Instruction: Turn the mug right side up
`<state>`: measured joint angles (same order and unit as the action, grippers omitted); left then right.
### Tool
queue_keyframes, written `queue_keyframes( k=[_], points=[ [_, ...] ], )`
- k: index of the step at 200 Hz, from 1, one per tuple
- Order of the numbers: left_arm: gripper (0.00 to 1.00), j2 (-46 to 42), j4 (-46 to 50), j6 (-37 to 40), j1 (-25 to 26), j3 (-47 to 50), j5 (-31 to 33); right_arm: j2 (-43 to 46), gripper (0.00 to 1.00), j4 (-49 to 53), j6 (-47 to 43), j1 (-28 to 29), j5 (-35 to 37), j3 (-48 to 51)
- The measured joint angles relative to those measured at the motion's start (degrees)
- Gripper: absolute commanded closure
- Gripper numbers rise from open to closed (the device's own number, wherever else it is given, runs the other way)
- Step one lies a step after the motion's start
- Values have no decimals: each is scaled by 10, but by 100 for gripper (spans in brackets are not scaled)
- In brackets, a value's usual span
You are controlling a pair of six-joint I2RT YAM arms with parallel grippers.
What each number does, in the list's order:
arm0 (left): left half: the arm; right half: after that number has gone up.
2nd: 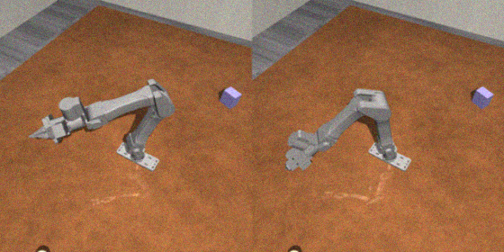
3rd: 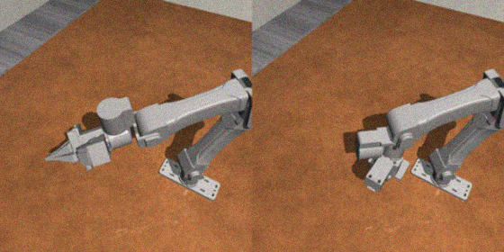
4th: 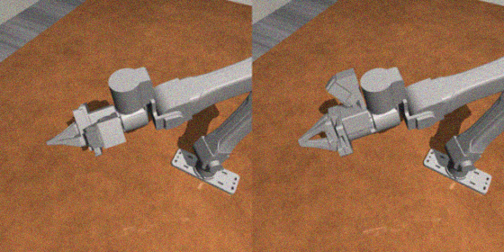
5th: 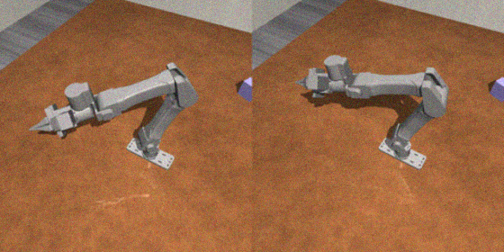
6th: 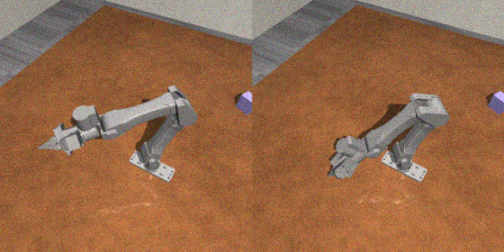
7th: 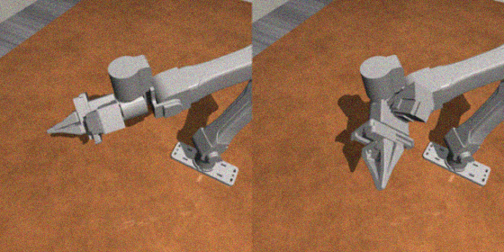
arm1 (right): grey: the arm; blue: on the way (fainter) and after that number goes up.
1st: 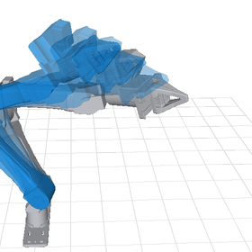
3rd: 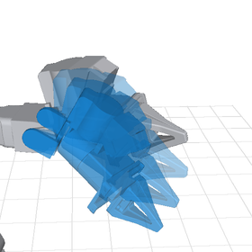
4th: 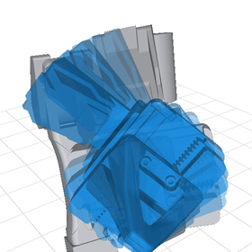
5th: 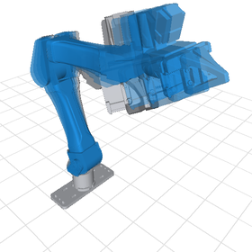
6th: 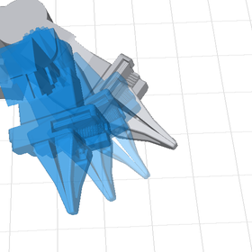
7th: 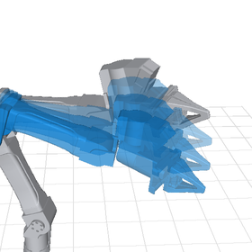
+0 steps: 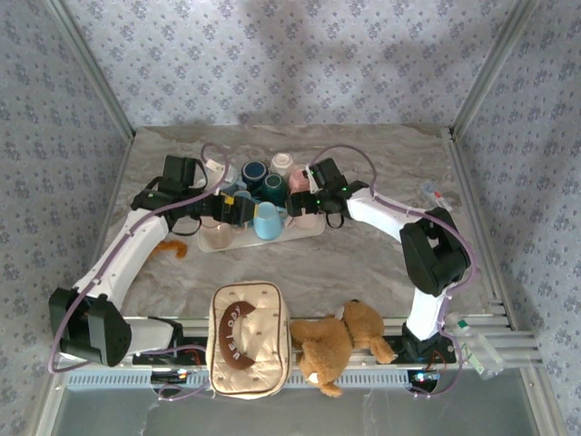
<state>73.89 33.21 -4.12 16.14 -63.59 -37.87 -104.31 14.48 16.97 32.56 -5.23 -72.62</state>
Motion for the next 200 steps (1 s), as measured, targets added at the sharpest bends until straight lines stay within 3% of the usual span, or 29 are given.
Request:
queue_keyframes(
  k=[77,148,200],
  points=[
    [6,20,1,0,0,-4,-17,-9,31,-10,-16,0,-10,-5],
    [6,23,1,0,0,-4,-15,-1,37,-14,-11,-2,-21,1],
    [6,31,0,0,0,-5,-16,79,38,-4,15,-5,-23,39]
  ],
)
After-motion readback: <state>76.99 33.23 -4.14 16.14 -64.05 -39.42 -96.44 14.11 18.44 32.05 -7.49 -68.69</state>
